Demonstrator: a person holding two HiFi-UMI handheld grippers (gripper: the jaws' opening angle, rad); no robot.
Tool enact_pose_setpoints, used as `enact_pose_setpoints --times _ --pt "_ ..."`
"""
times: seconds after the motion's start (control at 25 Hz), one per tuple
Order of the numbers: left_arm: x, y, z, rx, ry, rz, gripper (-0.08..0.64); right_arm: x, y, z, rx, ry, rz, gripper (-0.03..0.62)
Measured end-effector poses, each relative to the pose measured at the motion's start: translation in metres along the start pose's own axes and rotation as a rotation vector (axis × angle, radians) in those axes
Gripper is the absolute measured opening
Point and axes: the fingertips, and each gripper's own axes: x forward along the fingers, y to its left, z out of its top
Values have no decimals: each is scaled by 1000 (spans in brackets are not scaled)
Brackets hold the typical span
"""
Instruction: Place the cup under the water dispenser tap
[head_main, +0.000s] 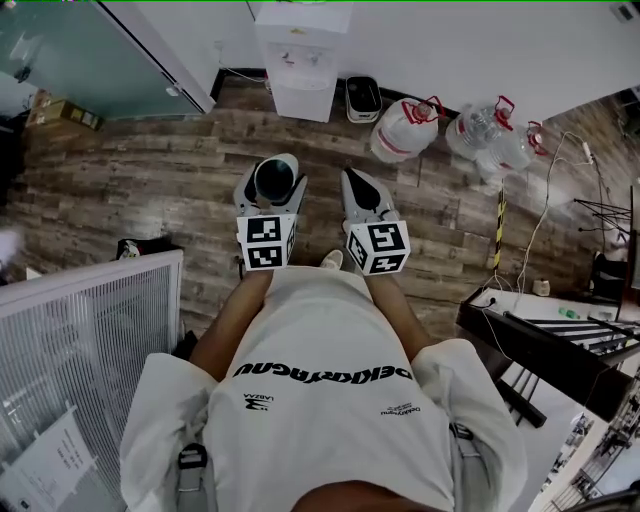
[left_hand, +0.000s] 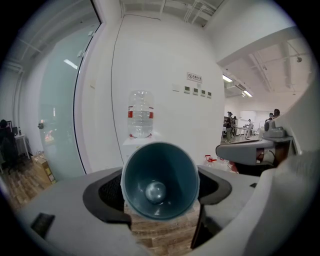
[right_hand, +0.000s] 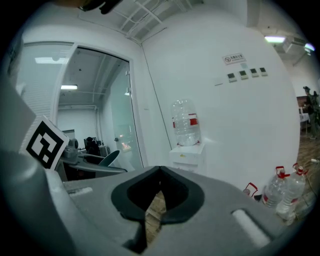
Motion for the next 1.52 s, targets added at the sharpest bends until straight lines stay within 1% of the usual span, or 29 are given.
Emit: enact_pose_setpoints --times 0.24,0.4,0.56,0.76,0.88,1.0,1.12,1.32,1.52 --pt "7 -22 -11 1 25 27 377 -5 -19 -11 0 18 36 -2" --pt "18 -12 -14 2 28 31 377 10 -21 -15 7 32 39 -2" --pt "36 6 -17 18 50 31 377 36 -24 -14 9 48 33 -2" --pt "73 44 -8 12 65 -5 377 88 -17 -6 -13 60 29 -2" --pt "101 74 9 7 64 -27 377 126 -15 7 -27 62 19 -2" --pt "128 99 27 9 69 -62 377 163 -16 24 -27 61 -17 -2" --pt "152 127 37 19 87 -105 377 201 -12 38 -15 60 -54 -2" --pt "185 168 49 35 104 -176 377 253 -3 44 5 73 -104 -2" --pt "213 203 50 63 133 -238 377 295 -3 49 16 84 -172 -2"
